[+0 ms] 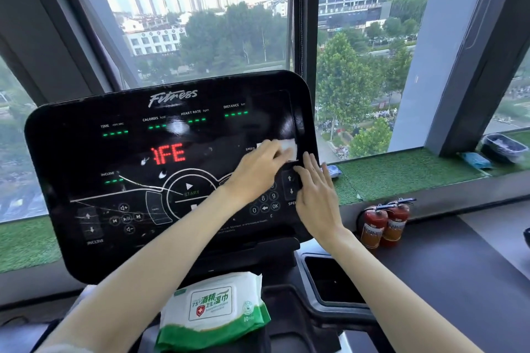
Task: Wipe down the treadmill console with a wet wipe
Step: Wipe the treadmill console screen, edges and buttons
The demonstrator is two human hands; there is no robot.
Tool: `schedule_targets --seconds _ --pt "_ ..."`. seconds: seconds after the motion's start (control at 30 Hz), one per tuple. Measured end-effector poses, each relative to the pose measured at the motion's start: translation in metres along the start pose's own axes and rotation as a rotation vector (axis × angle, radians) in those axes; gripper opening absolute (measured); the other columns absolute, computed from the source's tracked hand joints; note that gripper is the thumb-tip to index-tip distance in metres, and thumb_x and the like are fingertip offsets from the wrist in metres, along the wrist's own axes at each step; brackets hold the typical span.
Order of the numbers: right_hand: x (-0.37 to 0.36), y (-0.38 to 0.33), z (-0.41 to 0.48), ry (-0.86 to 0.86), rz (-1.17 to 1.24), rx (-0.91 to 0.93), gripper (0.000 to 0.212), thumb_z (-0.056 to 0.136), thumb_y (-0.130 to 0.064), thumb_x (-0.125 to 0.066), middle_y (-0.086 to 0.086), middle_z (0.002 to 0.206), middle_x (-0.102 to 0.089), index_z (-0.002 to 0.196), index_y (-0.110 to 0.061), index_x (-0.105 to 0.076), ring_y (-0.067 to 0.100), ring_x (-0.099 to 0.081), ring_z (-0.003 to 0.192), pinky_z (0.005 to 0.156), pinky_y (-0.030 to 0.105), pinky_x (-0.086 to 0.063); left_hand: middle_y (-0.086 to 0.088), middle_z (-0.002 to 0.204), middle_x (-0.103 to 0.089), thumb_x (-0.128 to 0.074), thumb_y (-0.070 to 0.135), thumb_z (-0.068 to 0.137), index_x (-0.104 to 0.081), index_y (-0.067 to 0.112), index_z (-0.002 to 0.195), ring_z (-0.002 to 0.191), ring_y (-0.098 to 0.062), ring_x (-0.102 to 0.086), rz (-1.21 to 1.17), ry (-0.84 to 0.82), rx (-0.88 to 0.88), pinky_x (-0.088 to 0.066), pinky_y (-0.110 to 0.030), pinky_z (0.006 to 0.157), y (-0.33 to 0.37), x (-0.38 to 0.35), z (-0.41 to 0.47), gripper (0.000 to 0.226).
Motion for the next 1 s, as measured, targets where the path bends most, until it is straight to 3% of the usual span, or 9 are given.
schedule_targets --seconds 0.03,0.17,0.27,0.43,0.6,0.77,0.8,0.93,1.0 --pt "0.001 0.0 0.0 0.003 -0.011 0.009 0.053 0.071 0.013 -0.052 0.022 0.146 -0.037 0.122 0.001 -0.056 0.03 -0.03 0.139 0.116 0.041 -0.016 -0.005 0.091 -0.05 -0.058 -0.011 0.077 -0.061 0.011 0.112 0.081 -0.021 -0.048 0.015 0.008 -0.026 -0.046 -0.033 0.054 -0.006 0.002 -0.001 0.041" --pt "0.002 -0.003 -0.005 0.034 -0.025 0.05 0.051 0.072 0.009 -0.047 0.021 0.142 -0.044 0.121 0.002 -0.057 0.03 -0.036 0.136 0.114 0.041 -0.02 -0.001 0.093 -0.046 -0.052 -0.002 0.088 -0.06 0.013 0.118 0.082 -0.013 -0.042 -0.088 0.234 0.352 -0.042 -0.027 0.064 -0.045 0.017 -0.004 0.035" --pt "0.001 -0.01 -0.009 0.044 -0.031 0.086 0.036 0.074 0.002 -0.043 0.018 0.125 -0.06 0.102 -0.001 -0.066 0.029 -0.054 0.121 0.109 0.038 -0.028 -0.004 0.096 -0.05 -0.055 -0.009 0.079 -0.058 0.012 0.118 0.087 -0.018 -0.043 -0.016 -0.013 0.009 -0.043 -0.03 0.06 -0.001 -0.01 -0.004 0.045" --pt "-0.002 -0.011 -0.01 0.05 -0.009 0.054 0.034 0.078 -0.005 -0.037 0.017 0.117 -0.065 0.091 -0.002 -0.069 0.029 -0.061 0.111 0.102 0.038 -0.034 -0.007 0.091 -0.049 -0.054 -0.006 0.084 -0.063 0.009 0.115 0.081 -0.021 -0.049 -0.08 0.197 0.36 -0.037 -0.027 0.059 -0.039 0.008 -0.001 0.035" --pt "-0.007 -0.014 -0.01 0.037 -0.006 0.039 0.033 0.076 -0.004 -0.036 0.019 0.12 -0.063 0.086 -0.001 -0.067 0.032 -0.059 0.113 0.104 0.037 -0.032 -0.007 0.093 -0.049 -0.059 -0.005 0.078 -0.059 0.015 0.114 0.086 -0.023 -0.048 -0.038 0.014 0.106 -0.051 -0.04 0.061 0.0 -0.011 -0.006 0.041" --pt "-0.006 -0.024 -0.009 0.024 -0.013 0.102 0.035 0.078 -0.006 -0.036 0.018 0.122 -0.062 0.089 -0.003 -0.069 0.031 -0.058 0.115 0.104 0.038 -0.033 -0.011 0.091 -0.051 -0.055 -0.014 0.078 -0.064 0.009 0.117 0.08 -0.02 -0.049 -0.099 0.471 0.588 -0.045 -0.026 0.071 -0.085 0.033 -0.051 0.046" --pt "-0.007 -0.025 -0.008 0.016 -0.014 0.103 0.036 0.078 -0.007 -0.035 0.018 0.123 -0.062 0.09 -0.003 -0.069 0.031 -0.058 0.115 0.104 0.038 -0.032 -0.011 0.091 -0.051 -0.055 -0.014 0.078 -0.063 0.008 0.118 0.08 -0.021 -0.049 -0.082 0.465 0.584 -0.044 -0.025 0.072 -0.082 0.034 -0.051 0.047" --pt "-0.013 -0.026 -0.007 -0.009 -0.022 0.068 0.037 0.077 -0.007 -0.035 0.019 0.125 -0.06 0.092 -0.004 -0.068 0.031 -0.057 0.116 0.105 0.037 -0.031 -0.01 0.092 -0.053 -0.058 -0.014 0.073 -0.063 0.008 0.117 0.083 -0.025 -0.052 0.062 0.168 0.138 -0.053 -0.039 0.058 -0.041 0.015 -0.035 0.049" --pt "-0.015 -0.025 -0.008 -0.02 -0.025 0.069 0.038 0.077 -0.007 -0.034 0.018 0.127 -0.059 0.092 -0.004 -0.068 0.03 -0.056 0.118 0.106 0.037 -0.03 -0.011 0.092 -0.053 -0.056 -0.012 0.078 -0.065 0.008 0.114 0.082 -0.026 -0.053 0.019 0.291 0.3 -0.052 -0.037 0.064 -0.073 0.034 -0.04 0.042"
Point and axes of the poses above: each hand's wrist, its own z-axis towards the middle knuckle, its own x-axis out of the back of the hand, y = z × x, the point moved 8 cm from there along z, towards the middle knuckle
